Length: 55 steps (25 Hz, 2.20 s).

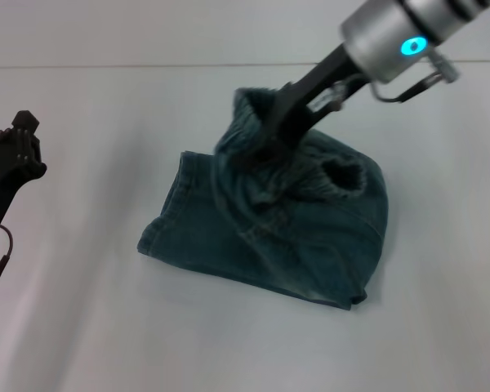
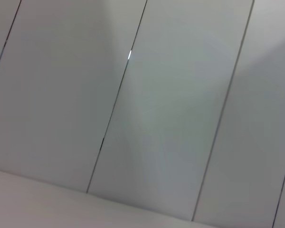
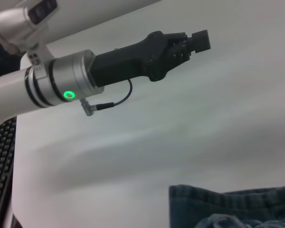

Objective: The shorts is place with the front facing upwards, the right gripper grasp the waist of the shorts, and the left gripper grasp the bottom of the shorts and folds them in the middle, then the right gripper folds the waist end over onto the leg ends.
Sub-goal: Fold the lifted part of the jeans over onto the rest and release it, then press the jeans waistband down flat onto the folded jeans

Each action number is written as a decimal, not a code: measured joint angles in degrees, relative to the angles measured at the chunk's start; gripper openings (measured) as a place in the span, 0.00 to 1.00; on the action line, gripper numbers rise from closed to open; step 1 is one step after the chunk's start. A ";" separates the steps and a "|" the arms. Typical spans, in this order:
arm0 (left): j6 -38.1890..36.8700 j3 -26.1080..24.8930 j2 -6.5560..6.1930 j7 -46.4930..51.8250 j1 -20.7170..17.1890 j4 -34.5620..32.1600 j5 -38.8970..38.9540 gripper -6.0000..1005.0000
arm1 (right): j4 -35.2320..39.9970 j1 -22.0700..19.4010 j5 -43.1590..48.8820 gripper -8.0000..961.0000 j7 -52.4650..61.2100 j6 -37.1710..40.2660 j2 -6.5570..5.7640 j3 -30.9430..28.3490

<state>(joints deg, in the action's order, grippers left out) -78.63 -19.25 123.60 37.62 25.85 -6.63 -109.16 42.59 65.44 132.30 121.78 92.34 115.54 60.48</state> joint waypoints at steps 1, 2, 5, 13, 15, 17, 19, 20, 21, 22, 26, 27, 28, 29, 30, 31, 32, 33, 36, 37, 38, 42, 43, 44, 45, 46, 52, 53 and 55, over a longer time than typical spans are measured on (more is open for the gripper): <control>0.16 -0.05 0.02 0.00 -0.05 -0.05 0.00 0.01 | -2.09 1.06 0.13 0.13 0.02 -1.00 0.32 -0.04; 0.29 -0.07 0.04 -0.01 -0.09 -0.08 0.00 0.01 | -3.26 1.71 0.22 0.13 -0.07 -1.70 0.64 -0.02; 0.33 -0.12 0.12 -0.01 -0.17 -0.09 0.00 0.01 | -4.61 2.79 0.52 0.19 -0.64 -3.45 1.79 0.54; 0.58 -0.20 0.15 -0.14 -0.09 -0.14 0.00 0.01 | -4.54 3.31 0.69 0.35 -1.29 -3.91 2.71 1.46; 0.59 -0.22 0.21 -0.18 -0.11 -0.14 0.00 0.01 | -4.17 3.15 0.69 0.42 -1.37 -3.87 2.71 1.51; 0.59 -0.23 0.23 -0.22 -0.14 -0.13 0.00 0.01 | -3.97 3.09 0.69 0.50 -1.43 -3.84 2.69 1.58; 0.74 -0.25 0.25 -0.27 -0.19 -0.07 0.00 0.01 | -3.73 3.08 0.73 0.57 -1.55 -3.83 2.55 1.71; 0.90 -0.25 0.25 -0.27 -0.21 -0.05 0.00 0.01 | -3.50 3.08 0.86 0.62 -1.59 -3.87 2.49 1.78; 1.08 -0.26 0.24 -0.27 -0.23 -0.03 0.00 0.01 | -3.25 3.08 1.04 0.66 -1.60 -3.87 2.47 1.82; 1.30 -0.26 0.24 -0.26 -0.25 -0.01 0.00 0.01 | -2.85 3.11 1.29 0.71 -1.58 -3.85 2.43 1.84; 1.78 -0.23 0.25 -0.12 -0.52 0.09 0.00 0.01 | -2.02 2.92 2.41 0.88 -1.13 -2.91 2.62 1.87; 1.78 -0.17 0.27 -0.11 -0.64 0.09 0.00 0.01 | -1.82 2.65 2.68 0.92 -1.03 -2.66 2.65 1.80; 1.72 -0.01 0.29 -0.10 -0.70 0.10 -0.06 0.01 | -1.47 2.18 2.68 0.96 -1.03 -2.61 2.61 1.46; 1.58 0.23 0.29 -0.10 -0.74 0.11 -0.15 0.01 | -0.86 1.46 2.43 1.00 -1.10 -2.46 2.57 0.88; 1.40 0.44 0.28 -0.08 -0.77 0.11 -0.22 0.01 | -0.11 0.50 1.97 1.00 -1.22 -2.42 2.46 0.12; 0.96 1.03 0.27 0.12 -0.79 0.09 -0.31 0.01 | 1.34 -0.82 0.99 1.00 -1.37 -2.23 2.43 -0.82; 0.46 1.54 0.24 0.43 -0.81 0.00 -0.36 0.01 | 2.83 -2.26 -0.07 1.00 -1.46 -1.71 2.37 -1.66; -0.86 3.21 0.19 1.02 -0.83 -0.48 -0.52 0.01 | 4.28 -3.52 -1.04 1.00 -1.46 -1.17 2.26 -2.30; -6.04 8.11 0.16 2.26 -1.03 -2.33 -0.90 0.01 | 8.29 -8.29 -4.90 1.00 -1.23 2.00 1.56 -4.37; -8.41 9.42 0.20 2.63 -1.16 -3.01 -1.12 0.01 | 9.29 -9.90 -5.80 1.00 -1.21 2.78 1.38 -5.08; -9.22 9.75 0.20 2.85 -1.23 -3.26 -1.26 0.01 | 10.08 -11.48 -6.45 1.00 -1.24 3.78 1.21 -5.75; -13.97 16.20 0.04 11.34 -0.96 -8.42 -2.34 0.14 | 12.29 -18.89 -9.06 1.00 -3.66 6.65 0.27 -8.88; -14.74 18.41 0.00 14.38 -0.74 -10.24 -2.32 0.17 | 12.35 -20.71 -9.75 1.00 -4.79 7.56 0.08 -9.69; -15.66 21.58 0.00 17.91 -0.43 -12.74 -2.33 0.24 | 12.38 -22.32 -10.53 1.00 -5.96 8.42 -0.05 -10.59; -16.29 23.56 0.01 20.30 -0.24 -14.29 -2.33 0.32 | 12.39 -23.99 -11.19 1.00 -7.11 9.04 -0.16 -11.52; -18.56 29.96 0.01 26.56 0.43 -18.74 -2.34 0.39 | 12.39 -25.37 -11.68 1.00 -8.14 9.55 -0.22 -12.35; -21.90 42.73 -0.08 37.49 3.31 -24.62 -2.34 0.52 | 11.78 -32.97 -12.57 1.00 -13.90 10.36 -0.71 -16.75; -21.63 44.59 -0.10 39.21 3.94 -25.04 -2.34 0.54 | 11.75 -33.77 -12.54 1.00 -14.62 10.84 -0.89 -16.84; -20.20 48.57 -0.14 42.03 5.33 -25.37 -2.37 0.58 | 11.79 -35.12 -12.34 1.00 -15.71 11.94 -1.17 -16.89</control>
<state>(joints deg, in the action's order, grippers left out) -98.83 29.32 123.45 79.65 31.18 -32.00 -111.53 54.38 30.32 119.96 106.07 104.28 114.36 43.60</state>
